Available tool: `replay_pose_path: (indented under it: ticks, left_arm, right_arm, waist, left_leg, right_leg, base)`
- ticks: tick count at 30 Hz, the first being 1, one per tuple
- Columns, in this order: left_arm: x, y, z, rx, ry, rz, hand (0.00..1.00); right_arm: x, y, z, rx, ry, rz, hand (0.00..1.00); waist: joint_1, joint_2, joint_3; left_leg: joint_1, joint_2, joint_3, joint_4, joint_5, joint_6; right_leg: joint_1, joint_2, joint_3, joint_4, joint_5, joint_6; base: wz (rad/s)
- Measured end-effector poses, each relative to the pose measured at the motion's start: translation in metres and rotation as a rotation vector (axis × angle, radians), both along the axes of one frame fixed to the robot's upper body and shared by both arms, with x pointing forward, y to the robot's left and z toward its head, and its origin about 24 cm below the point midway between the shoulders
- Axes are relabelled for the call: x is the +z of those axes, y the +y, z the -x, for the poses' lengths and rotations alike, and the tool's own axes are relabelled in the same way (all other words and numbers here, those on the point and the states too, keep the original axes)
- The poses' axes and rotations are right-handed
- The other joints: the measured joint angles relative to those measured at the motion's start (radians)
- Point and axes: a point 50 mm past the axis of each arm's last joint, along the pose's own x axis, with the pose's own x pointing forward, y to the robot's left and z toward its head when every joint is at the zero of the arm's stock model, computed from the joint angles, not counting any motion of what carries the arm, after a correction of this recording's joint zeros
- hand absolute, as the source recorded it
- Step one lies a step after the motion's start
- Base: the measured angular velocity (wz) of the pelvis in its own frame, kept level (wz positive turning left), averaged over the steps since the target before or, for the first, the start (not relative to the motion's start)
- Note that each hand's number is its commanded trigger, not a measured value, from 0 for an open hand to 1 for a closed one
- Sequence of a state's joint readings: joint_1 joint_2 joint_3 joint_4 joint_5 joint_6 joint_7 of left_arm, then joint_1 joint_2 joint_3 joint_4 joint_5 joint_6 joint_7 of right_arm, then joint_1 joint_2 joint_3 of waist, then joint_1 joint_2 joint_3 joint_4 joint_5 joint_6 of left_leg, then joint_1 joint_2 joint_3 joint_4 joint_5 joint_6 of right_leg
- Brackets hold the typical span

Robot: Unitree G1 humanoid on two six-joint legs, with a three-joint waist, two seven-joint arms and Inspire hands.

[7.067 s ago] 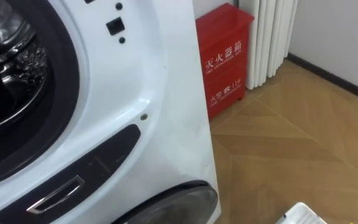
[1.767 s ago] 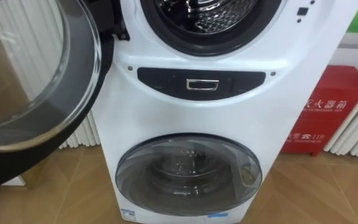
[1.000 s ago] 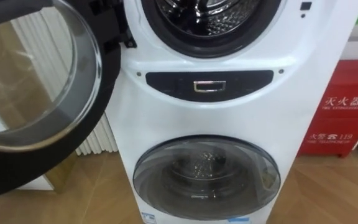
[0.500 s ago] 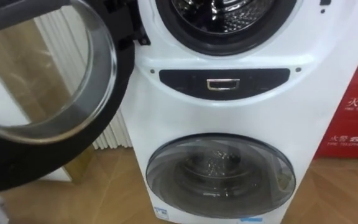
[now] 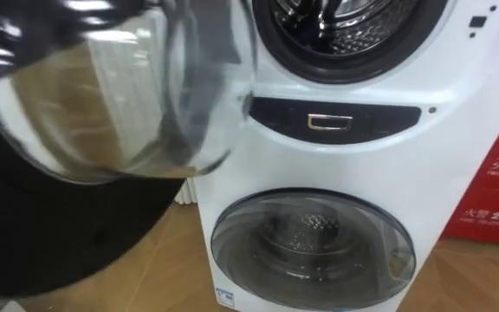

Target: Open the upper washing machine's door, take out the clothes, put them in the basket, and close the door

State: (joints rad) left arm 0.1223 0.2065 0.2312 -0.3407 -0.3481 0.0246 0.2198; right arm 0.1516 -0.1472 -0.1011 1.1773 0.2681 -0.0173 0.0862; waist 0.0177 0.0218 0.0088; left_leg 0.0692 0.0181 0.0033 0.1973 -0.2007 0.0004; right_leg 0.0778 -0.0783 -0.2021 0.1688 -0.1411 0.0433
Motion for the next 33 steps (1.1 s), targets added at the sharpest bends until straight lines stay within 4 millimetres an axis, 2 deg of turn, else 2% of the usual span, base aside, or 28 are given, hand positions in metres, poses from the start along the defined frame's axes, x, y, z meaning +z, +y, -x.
replay_pose_path:
  ticks: [1,4,6,11,14,17,20,22,25,30,33]
  left_arm:
    - [-0.002,-0.011,-0.003,-0.056,0.003,0.007,0.0]
    - [-0.008,-0.027,-0.005,-0.148,0.012,0.053,0.0]
    - [-0.013,-0.038,-0.006,-0.218,0.024,0.085,0.0]
    - [-0.028,-0.085,-0.008,-0.48,0.097,0.096,0.0]
    - [-0.037,-0.101,-0.007,-0.575,0.135,0.109,0.0]
    - [-0.041,-0.104,-0.008,-0.595,0.148,0.123,0.0]
    - [-0.065,-0.11,-0.007,-0.619,0.256,0.153,0.0]
    - [-0.073,-0.111,-0.005,-0.627,0.296,0.158,0.0]
    - [-0.079,-0.11,-0.005,-0.626,0.321,0.159,0.0]
    - [-0.081,-0.109,-0.005,-0.627,0.33,0.158,0.0]
    - [-0.097,-0.107,-0.004,-0.615,0.404,0.124,0.0]
  right_arm:
    - [0.0,0.001,-0.002,0.0,-0.005,-0.003,0.0]
    - [-0.001,0.003,-0.002,0.002,0.005,0.002,0.0]
    - [-0.001,0.004,-0.003,-0.005,0.003,-0.002,0.0]
    - [0.0,0.006,-0.014,0.021,-0.01,0.008,0.0]
    - [0.0,0.009,-0.022,0.047,-0.017,0.004,0.0]
    - [0.0,0.012,-0.023,0.064,-0.018,0.001,0.0]
    - [-0.001,0.014,-0.024,0.069,-0.018,-0.005,0.0]
    - [-0.001,0.016,-0.024,0.068,-0.016,-0.01,0.0]
    - [-0.002,0.018,-0.023,0.063,-0.011,-0.017,0.0]
    - [-0.003,0.019,-0.02,0.045,-0.002,-0.024,0.0]
    - [-0.003,0.018,-0.02,0.047,-0.001,-0.02,0.0]
  waist:
    - [-0.013,-0.002,-0.0001]
    - [-0.038,-0.008,-0.0021]
    - [-0.042,-0.01,-0.0019]
    - [-0.076,-0.015,-0.0037]
    - [-0.096,-0.021,-0.0022]
    - [-0.104,-0.026,-0.0032]
    - [-0.106,-0.033,0.0008]
    - [-0.107,-0.038,0.004]
    - [-0.111,-0.043,0.0046]
    - [-0.109,-0.043,0.0019]
    - [-0.107,-0.033,-0.0047]
  left_leg:
    - [-0.006,0.0,0.001,0.0,0.002,-0.001]
    - [-0.001,0.002,0.005,-0.009,0.006,-0.002]
    - [0.012,0.002,0.011,-0.012,0.006,-0.002]
    - [0.013,0.003,0.025,-0.027,0.006,-0.002]
    - [0.013,0.005,0.042,-0.029,0.006,-0.002]
    - [0.014,0.005,0.049,-0.029,0.006,-0.002]
    - [0.015,0.007,0.055,-0.03,0.006,-0.002]
    - [0.015,0.008,0.063,-0.03,0.006,-0.002]
    - [0.021,0.008,0.066,-0.037,0.006,-0.002]
    - [0.029,0.01,0.076,-0.047,0.005,-0.002]
    - [0.031,0.011,0.08,-0.048,0.005,-0.002]
  right_leg:
    - [-0.011,0.0,0.002,0.001,0.001,-0.001]
    - [-0.01,0.003,0.008,0.001,0.005,-0.004]
    - [-0.009,0.004,0.009,0.001,0.005,-0.005]
    - [-0.014,0.006,0.023,0.0,0.005,-0.004]
    - [-0.021,0.006,0.036,0.0,0.004,-0.004]
    - [-0.024,0.006,0.038,0.0,0.004,-0.004]
    - [-0.027,0.009,0.045,0.001,0.005,-0.004]
    - [-0.029,0.011,0.051,0.0,0.005,-0.005]
    - [-0.028,0.011,0.056,-0.001,0.004,-0.005]
    - [-0.028,0.015,0.064,-0.001,0.004,-0.004]
    - [-0.028,0.015,0.065,-0.001,0.005,-0.005]
  base:
    - [-0.07]
    - [-0.08]
    - [-0.06]
    - [-0.07]
    - [-0.16]
    - [-0.06]
    - [-0.05]
    - [-0.07]
    - [-0.04]
    - [-0.06]
    - [0.0]
